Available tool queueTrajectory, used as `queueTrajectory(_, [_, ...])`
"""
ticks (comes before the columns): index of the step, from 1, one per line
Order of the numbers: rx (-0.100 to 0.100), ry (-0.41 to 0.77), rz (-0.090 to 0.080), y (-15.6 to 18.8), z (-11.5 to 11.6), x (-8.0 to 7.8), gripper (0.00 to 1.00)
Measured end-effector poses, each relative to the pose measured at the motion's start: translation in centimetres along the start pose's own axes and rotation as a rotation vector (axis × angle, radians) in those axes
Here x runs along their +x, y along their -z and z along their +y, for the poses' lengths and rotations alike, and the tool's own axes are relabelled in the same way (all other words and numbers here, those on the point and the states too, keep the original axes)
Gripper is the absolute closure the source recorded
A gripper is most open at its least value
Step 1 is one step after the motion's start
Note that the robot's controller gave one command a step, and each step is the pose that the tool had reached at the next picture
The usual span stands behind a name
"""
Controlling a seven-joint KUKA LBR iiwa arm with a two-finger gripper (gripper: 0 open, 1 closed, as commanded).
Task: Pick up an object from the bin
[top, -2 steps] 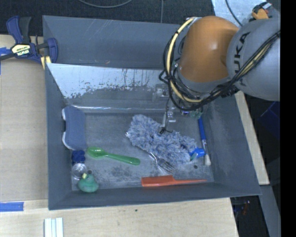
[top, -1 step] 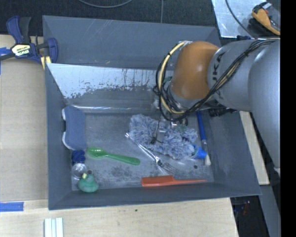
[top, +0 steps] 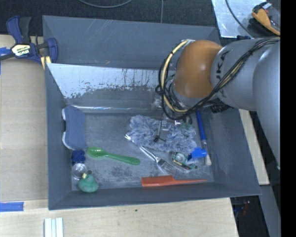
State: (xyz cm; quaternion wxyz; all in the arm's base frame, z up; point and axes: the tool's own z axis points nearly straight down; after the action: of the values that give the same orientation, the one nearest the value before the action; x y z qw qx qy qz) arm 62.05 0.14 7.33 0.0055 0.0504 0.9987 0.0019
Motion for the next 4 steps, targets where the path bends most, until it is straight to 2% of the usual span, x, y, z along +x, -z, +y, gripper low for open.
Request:
queueTrajectory(1, [0.0,-0.034,0.0,0.2,0.4,0.03,0.0])
queueTrajectory(2, [-0.001,-0.007,-0.001,0.19,0.15,-0.06,0.0])
queueTrajectory(3, [-0.001,-0.032,-0.006,0.48,0.33,-0.2,1.0])
queueTrajectory(4, [-0.001,-0.032,-0.007,0.48,0.33,-0.2,1.0])
